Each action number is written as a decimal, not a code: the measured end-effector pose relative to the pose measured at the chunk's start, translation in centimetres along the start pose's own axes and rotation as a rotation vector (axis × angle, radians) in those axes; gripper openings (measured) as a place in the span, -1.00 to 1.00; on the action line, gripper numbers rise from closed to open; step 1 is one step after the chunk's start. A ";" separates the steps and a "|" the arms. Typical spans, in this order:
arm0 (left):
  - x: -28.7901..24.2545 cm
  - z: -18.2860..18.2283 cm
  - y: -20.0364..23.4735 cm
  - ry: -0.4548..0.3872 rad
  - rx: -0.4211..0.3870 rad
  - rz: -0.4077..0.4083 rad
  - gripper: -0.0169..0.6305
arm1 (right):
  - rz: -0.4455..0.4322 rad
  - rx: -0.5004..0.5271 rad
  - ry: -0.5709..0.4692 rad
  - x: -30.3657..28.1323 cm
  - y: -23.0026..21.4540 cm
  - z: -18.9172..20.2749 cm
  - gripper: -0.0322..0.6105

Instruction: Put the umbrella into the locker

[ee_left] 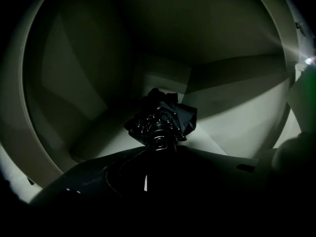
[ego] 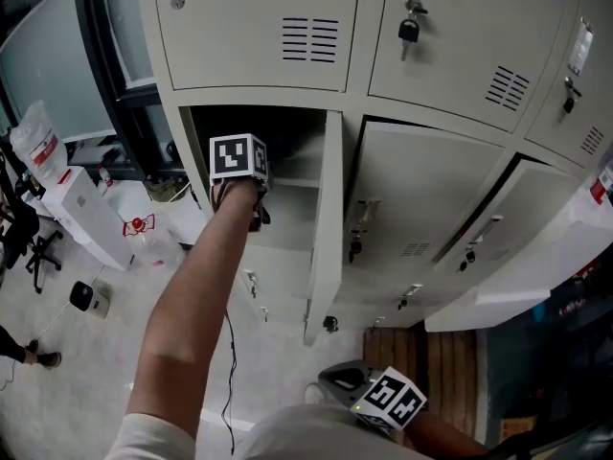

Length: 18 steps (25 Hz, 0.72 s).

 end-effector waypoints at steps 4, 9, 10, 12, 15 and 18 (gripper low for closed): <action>-0.5 -0.3 0.1 0.012 -0.008 -0.019 -0.45 | 0.019 0.002 -0.006 -0.1 -0.3 0.1 -0.84; -0.5 -0.7 0.2 -0.023 -0.054 -0.034 -0.40 | 0.022 -0.011 -0.007 -0.4 0.1 0.4 -0.84; -0.5 -0.6 0.1 -0.028 -0.057 -0.024 -0.30 | 0.023 -0.013 -0.008 -0.3 0.2 0.4 -0.84; -0.3 -0.5 0.0 -0.028 -0.051 -0.001 -0.18 | 0.029 -0.019 -0.004 -0.2 0.2 0.5 -0.84; 0.5 -0.4 0.0 -0.041 -0.055 0.010 -0.15 | 0.043 -0.015 -0.006 -0.2 0.1 0.7 -0.84; 1.7 -0.2 0.0 -0.056 -0.051 0.027 -0.15 | 0.047 -0.006 -0.010 -0.4 0.4 0.5 -0.84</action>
Point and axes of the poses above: the fingertips, and each gripper's own axes: x backward along the fingers, y to its left, z out of its underside, the point moved 1 cm from there along x, backward along the fingers, and after that the axes turned 3 degrees about -z, right-handed, at the moved point
